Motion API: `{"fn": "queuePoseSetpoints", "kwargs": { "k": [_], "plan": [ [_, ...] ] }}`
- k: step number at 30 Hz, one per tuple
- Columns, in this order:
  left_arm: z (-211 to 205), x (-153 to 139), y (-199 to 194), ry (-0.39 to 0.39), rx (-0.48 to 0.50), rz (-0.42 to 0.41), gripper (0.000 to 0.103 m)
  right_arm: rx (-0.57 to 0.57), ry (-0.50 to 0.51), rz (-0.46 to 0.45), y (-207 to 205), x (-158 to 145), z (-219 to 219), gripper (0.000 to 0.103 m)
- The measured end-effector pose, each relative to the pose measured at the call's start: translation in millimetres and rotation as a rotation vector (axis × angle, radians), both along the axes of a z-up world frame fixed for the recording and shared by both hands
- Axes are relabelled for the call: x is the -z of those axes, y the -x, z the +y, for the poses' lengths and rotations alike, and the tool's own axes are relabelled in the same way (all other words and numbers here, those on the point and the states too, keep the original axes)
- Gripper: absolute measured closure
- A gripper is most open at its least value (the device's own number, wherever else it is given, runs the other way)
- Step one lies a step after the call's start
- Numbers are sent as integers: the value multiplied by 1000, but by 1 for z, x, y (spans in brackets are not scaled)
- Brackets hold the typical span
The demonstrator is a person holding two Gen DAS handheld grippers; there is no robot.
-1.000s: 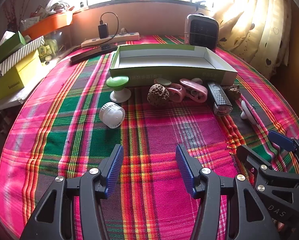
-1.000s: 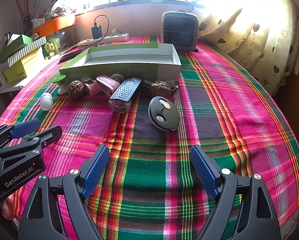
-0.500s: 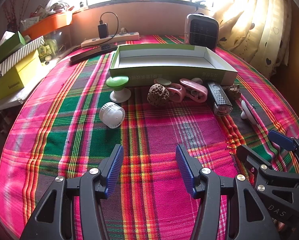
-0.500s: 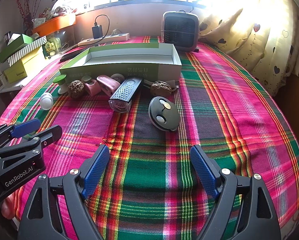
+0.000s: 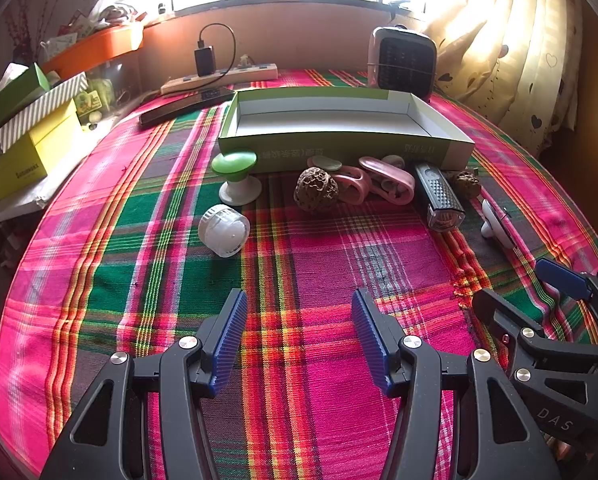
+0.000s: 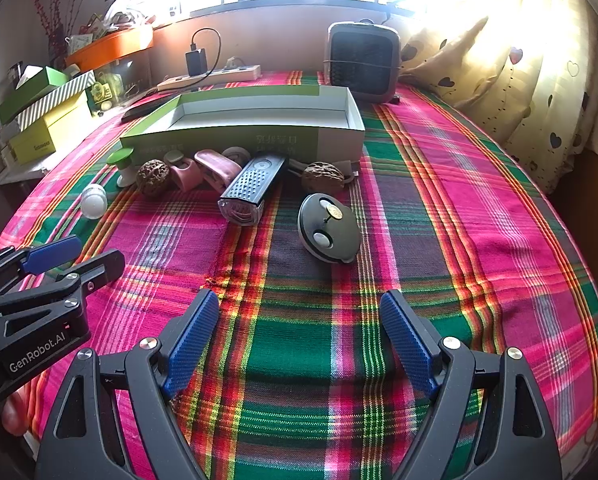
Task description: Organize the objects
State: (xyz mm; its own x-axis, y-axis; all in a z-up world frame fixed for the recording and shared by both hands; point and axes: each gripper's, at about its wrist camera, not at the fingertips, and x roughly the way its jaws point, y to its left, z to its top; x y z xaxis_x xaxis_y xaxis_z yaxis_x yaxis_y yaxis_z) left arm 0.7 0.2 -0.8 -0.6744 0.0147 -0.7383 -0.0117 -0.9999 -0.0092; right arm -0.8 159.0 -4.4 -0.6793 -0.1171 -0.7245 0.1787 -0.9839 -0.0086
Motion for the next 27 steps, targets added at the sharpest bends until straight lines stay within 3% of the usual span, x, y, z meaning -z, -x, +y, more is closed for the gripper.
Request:
{"fn": "queuePoseSetpoints", "kwargs": {
  "k": [15, 27],
  "plan": [
    [-13, -2, 6, -2, 54, -36, 50, -21, -23, -43, 16, -3, 15, 20],
    [-52, -4, 22, -102, -16, -37, 50, -70, -63, -65, 42, -5, 21, 20]
  ]
}}
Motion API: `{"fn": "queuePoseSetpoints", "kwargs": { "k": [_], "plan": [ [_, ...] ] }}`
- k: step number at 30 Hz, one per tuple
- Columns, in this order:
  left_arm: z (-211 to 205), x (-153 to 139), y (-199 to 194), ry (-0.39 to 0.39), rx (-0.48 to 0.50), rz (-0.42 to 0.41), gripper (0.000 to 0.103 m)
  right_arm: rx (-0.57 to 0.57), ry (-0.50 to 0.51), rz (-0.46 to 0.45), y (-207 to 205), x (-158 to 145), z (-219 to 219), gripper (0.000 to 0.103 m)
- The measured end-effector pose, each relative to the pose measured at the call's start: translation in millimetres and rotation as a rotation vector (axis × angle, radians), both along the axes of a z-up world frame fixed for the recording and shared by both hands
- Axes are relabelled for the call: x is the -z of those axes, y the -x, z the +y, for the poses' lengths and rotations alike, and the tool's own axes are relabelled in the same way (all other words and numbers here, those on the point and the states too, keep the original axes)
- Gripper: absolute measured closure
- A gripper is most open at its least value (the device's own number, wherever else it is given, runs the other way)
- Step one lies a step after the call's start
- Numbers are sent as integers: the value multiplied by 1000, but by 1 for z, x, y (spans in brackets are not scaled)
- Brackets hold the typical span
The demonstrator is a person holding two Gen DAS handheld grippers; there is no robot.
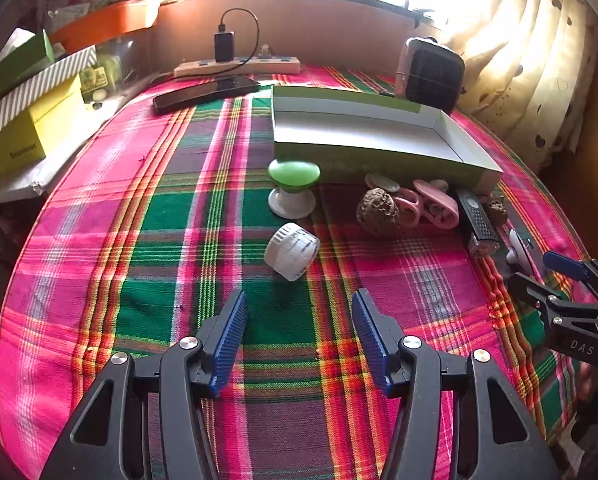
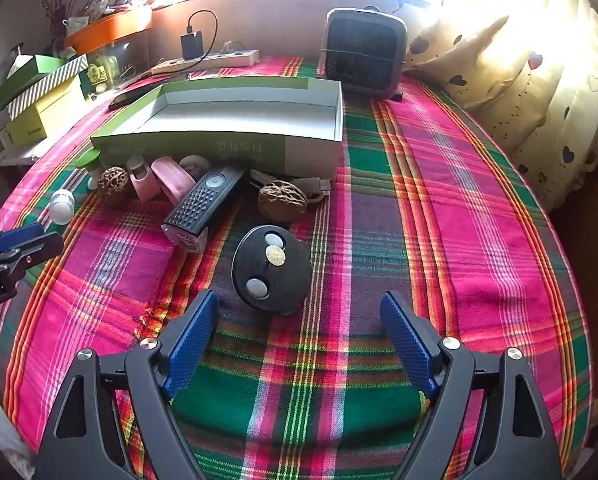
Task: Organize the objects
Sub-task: 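Grasp the white round cap with the left tool while the right tool grasps the black round fob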
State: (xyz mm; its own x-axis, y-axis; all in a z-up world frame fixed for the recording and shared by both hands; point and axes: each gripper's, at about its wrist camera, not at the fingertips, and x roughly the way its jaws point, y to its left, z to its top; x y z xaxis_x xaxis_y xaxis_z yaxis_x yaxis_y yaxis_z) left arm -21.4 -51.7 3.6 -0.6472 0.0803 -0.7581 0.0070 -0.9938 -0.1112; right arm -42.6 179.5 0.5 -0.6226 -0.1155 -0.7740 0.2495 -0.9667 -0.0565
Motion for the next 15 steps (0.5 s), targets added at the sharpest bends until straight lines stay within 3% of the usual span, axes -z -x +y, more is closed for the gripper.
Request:
{"fn": "queuePoseSetpoints", "kwargs": {
  "k": [12, 15],
  "plan": [
    [-10, -1, 26, -27, -20, -12, 50, -6, 38, -27, 14, 1, 0, 20],
    [-10, -1, 27, -17, -12, -11, 50, -8, 43, -23, 14, 0, 0, 26]
  ]
}}
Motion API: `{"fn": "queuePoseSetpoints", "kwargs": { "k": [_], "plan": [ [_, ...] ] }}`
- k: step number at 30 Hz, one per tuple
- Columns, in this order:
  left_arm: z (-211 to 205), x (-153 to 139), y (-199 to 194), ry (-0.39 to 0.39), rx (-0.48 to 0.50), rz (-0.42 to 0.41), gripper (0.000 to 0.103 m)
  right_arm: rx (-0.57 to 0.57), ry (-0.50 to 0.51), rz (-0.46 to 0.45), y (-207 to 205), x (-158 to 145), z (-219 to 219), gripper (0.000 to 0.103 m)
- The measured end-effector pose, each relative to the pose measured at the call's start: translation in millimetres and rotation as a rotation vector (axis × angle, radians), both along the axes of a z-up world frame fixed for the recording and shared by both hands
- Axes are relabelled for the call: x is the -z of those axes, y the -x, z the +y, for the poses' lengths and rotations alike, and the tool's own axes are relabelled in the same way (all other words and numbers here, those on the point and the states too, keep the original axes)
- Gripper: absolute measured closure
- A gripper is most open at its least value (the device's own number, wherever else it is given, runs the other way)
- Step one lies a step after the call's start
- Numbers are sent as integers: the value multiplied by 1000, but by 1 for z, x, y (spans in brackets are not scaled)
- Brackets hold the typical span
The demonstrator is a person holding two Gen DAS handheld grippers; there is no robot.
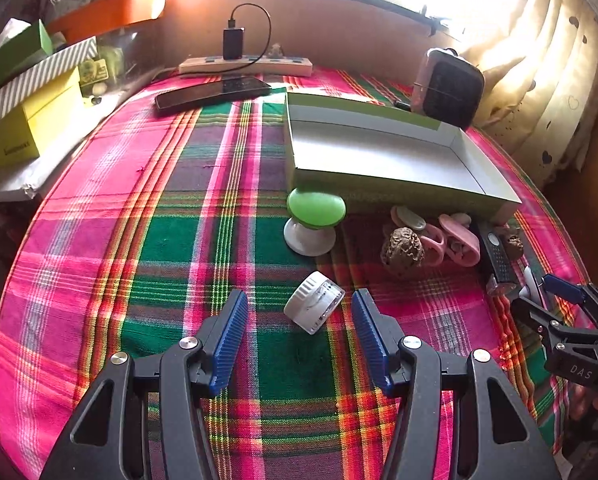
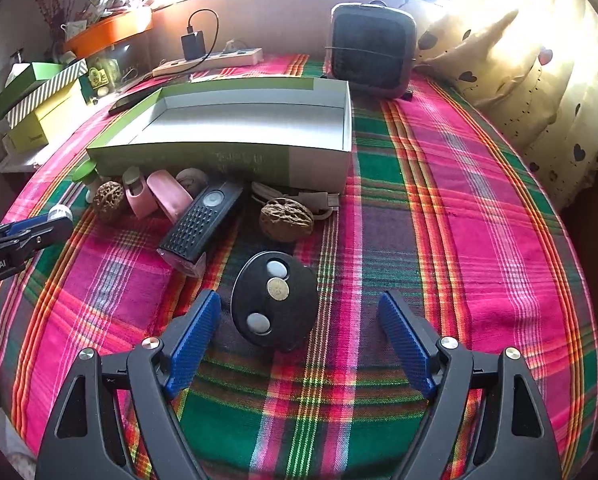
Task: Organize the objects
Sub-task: 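Grasp the white round cap with the left tool while the right tool grasps the black round fob, then carry both held items into the white tray and open both tools to release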
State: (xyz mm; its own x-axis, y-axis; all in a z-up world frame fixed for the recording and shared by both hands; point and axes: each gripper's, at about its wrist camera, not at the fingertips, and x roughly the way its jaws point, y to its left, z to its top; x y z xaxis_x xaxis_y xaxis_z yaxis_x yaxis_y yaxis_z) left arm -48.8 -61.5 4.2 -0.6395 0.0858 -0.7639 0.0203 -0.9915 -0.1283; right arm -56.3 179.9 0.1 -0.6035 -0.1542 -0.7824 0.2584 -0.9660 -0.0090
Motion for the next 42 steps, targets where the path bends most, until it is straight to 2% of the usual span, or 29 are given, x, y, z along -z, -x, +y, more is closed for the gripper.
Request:
{"fn": "queuePoseSetpoints", "kwargs": {
  "k": [4, 11, 18, 19, 34, 42],
  "plan": [
    [2, 0, 2, 22, 14, 3, 52, 11, 2, 3, 1, -1, 1, 33],
    [-1, -1, 3, 15, 6, -1, 71, 4, 1, 14, 0, -2, 0, 48],
    [-2, -1, 4, 9, 3, -5, 82, -7, 4, 18, 0, -3, -2, 64],
    [-2, -1, 4, 9, 3, -4, 86, -8, 2, 19, 0, -3, -2, 64],
    [-1, -2, 4, 5, 6, -3, 86, -8, 4, 26, 0, -6, -2, 64],
    [3, -16, 8, -2, 25, 21, 86, -21, 20, 58, 4, -22, -5, 64]
  ]
}}
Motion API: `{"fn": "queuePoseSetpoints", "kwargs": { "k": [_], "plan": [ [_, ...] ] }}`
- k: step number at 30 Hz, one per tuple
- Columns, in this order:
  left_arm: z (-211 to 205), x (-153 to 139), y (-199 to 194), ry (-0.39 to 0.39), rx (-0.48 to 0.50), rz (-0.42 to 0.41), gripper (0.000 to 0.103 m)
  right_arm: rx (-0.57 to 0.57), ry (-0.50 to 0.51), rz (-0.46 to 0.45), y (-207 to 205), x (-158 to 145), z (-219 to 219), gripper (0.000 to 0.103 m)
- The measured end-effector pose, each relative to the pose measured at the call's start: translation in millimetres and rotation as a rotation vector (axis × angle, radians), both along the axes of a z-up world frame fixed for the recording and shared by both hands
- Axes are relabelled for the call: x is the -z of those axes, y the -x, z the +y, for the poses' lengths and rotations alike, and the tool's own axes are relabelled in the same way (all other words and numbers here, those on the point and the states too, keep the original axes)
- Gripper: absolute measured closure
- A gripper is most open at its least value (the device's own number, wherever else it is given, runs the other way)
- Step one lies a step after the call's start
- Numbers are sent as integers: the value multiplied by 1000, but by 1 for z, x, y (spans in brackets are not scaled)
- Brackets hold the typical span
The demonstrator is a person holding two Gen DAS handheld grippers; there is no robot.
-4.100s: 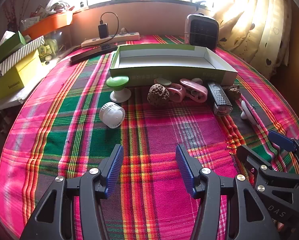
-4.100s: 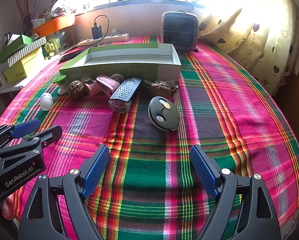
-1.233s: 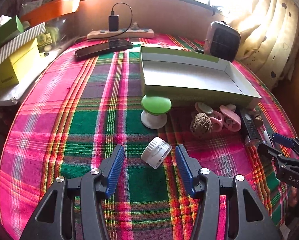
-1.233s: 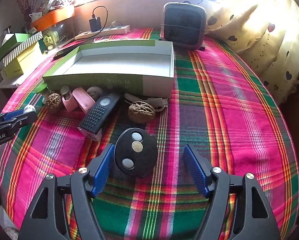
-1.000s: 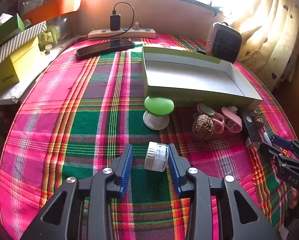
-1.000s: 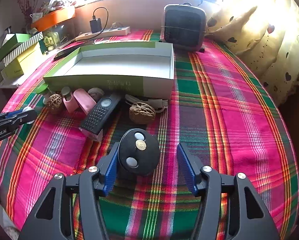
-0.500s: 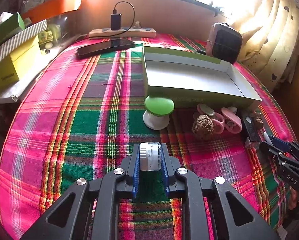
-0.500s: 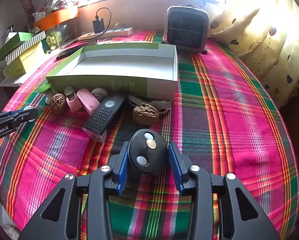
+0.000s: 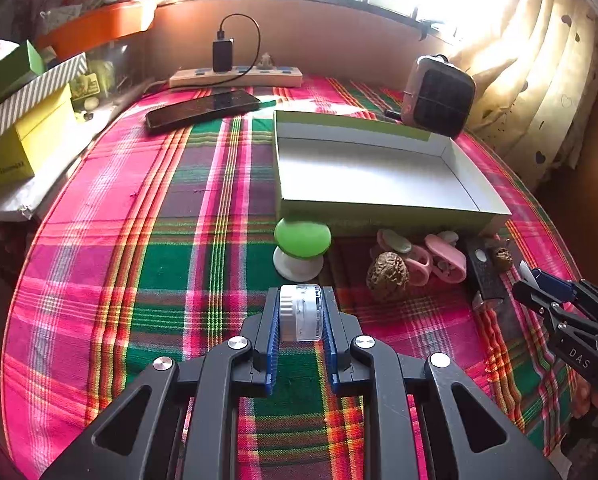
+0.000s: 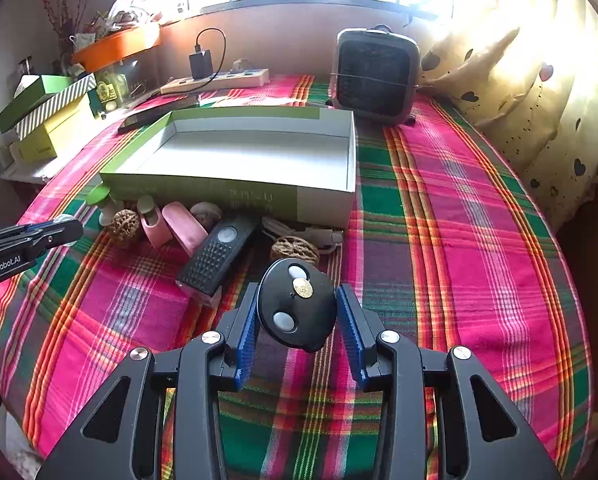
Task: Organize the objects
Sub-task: 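Carry both held items into the white tray and open both tools to release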
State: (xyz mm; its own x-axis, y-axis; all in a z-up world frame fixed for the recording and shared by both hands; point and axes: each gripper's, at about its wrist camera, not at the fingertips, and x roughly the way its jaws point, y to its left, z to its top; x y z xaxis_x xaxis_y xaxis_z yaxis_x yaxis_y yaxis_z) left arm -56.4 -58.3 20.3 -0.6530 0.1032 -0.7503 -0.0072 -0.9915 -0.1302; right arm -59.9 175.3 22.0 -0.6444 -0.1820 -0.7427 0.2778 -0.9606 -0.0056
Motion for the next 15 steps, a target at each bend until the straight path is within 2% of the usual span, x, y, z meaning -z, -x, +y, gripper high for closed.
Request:
{"fn": "queuePoseSetpoints", "kwargs": {
  "k": [15],
  "plan": [
    [11, -33, 38, -3, 47, 40, 86, -57, 18, 45, 37, -33, -20, 64]
  ]
}}
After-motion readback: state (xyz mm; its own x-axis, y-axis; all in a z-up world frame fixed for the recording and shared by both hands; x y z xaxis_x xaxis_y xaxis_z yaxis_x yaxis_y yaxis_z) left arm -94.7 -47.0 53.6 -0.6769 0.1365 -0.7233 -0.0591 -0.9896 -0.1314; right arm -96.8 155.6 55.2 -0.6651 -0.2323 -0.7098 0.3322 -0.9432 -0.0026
